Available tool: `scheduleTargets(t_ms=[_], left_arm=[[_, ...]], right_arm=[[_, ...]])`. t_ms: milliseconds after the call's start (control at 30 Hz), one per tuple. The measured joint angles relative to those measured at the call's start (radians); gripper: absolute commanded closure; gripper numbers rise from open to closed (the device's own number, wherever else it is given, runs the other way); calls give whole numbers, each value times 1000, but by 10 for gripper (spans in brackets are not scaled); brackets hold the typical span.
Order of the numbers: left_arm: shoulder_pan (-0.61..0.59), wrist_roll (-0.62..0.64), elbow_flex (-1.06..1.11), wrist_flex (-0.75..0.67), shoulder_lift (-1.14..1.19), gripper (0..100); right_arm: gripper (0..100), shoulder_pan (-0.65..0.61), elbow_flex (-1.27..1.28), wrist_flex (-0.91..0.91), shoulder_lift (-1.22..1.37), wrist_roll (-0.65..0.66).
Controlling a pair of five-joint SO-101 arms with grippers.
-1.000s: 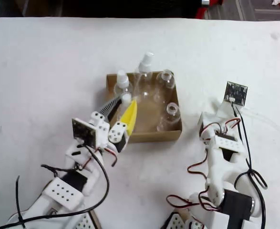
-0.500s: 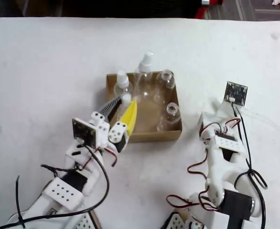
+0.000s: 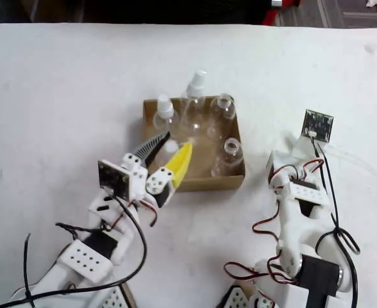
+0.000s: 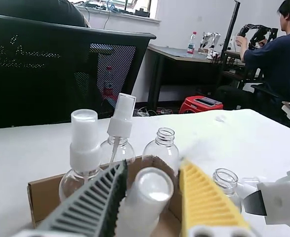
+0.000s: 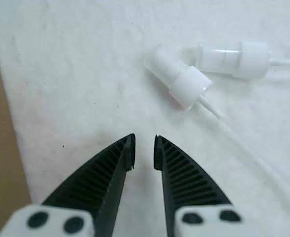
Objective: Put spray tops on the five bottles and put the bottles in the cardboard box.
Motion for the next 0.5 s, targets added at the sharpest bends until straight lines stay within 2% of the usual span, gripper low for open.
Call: scheduleTargets(t_ms=[367, 500], left_arm=[[-5, 14, -3, 0, -6, 808], [-44, 14, -78, 0, -6, 808]], right_arm=[[946, 0, 0, 0, 0, 0], [946, 0, 0, 0, 0, 0]])
